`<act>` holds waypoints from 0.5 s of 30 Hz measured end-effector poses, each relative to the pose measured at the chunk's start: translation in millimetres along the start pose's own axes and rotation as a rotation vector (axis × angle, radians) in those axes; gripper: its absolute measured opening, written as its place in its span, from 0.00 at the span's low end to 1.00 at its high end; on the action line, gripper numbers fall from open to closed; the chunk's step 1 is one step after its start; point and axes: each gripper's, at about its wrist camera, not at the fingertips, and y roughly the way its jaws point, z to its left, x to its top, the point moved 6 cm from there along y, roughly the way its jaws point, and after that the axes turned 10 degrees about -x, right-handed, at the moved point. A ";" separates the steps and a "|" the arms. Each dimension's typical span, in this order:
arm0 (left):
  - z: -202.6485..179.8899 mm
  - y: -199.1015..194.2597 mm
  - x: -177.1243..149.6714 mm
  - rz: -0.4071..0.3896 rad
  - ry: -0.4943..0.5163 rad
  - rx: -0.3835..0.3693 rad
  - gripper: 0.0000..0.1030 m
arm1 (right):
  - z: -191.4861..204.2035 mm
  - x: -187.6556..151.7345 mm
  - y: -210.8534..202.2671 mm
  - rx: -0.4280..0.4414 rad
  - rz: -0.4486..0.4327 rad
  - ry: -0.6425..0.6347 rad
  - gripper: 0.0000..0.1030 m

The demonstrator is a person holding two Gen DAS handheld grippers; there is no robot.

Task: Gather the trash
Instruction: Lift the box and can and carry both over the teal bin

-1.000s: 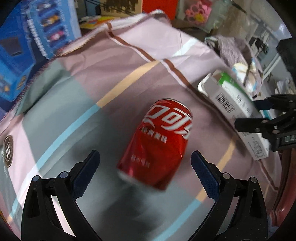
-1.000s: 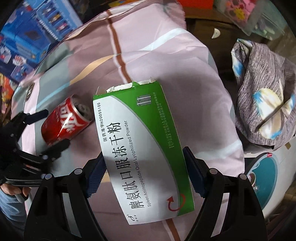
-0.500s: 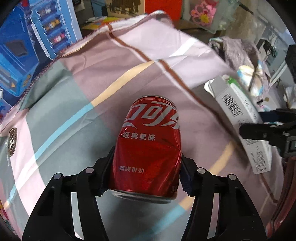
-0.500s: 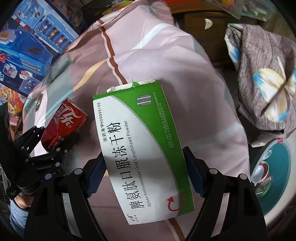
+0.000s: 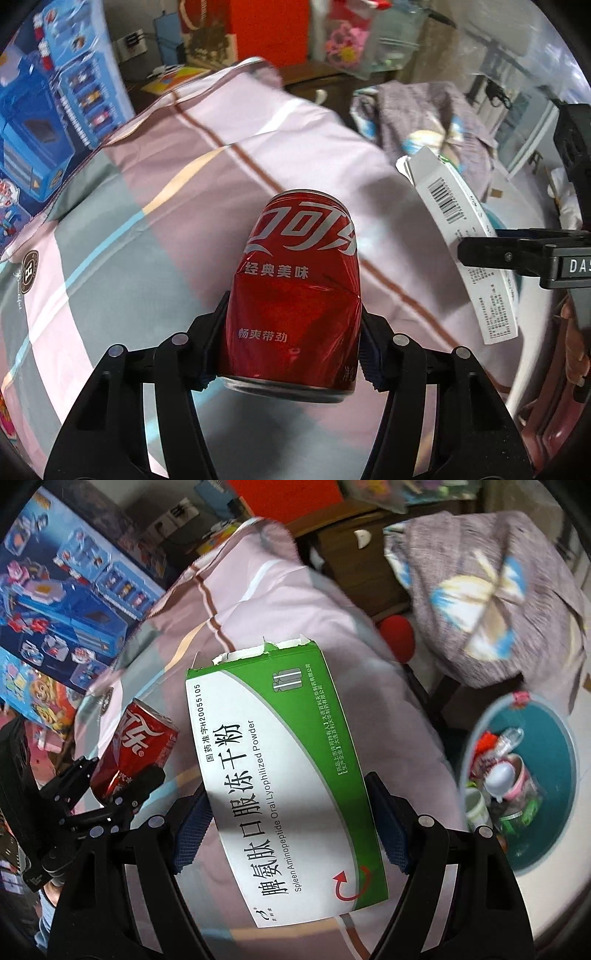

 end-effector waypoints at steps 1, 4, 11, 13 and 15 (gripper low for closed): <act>-10.7 -0.9 -0.3 0.000 0.008 -0.010 0.59 | -8.6 -3.6 -6.4 0.004 -0.011 0.012 0.73; -40.8 -2.7 -0.4 -0.004 0.040 -0.030 0.59 | -36.9 -10.4 -23.5 -0.001 -0.046 0.045 0.73; -111.2 9.5 5.3 0.011 0.104 -0.089 0.59 | -131.0 -26.4 -63.9 -0.033 -0.119 0.186 0.73; -133.0 15.2 7.7 0.018 0.124 -0.107 0.59 | -158.0 -30.6 -74.6 -0.049 -0.139 0.225 0.73; -153.3 20.9 10.9 0.024 0.145 -0.129 0.59 | -183.9 -35.1 -83.6 -0.063 -0.155 0.263 0.73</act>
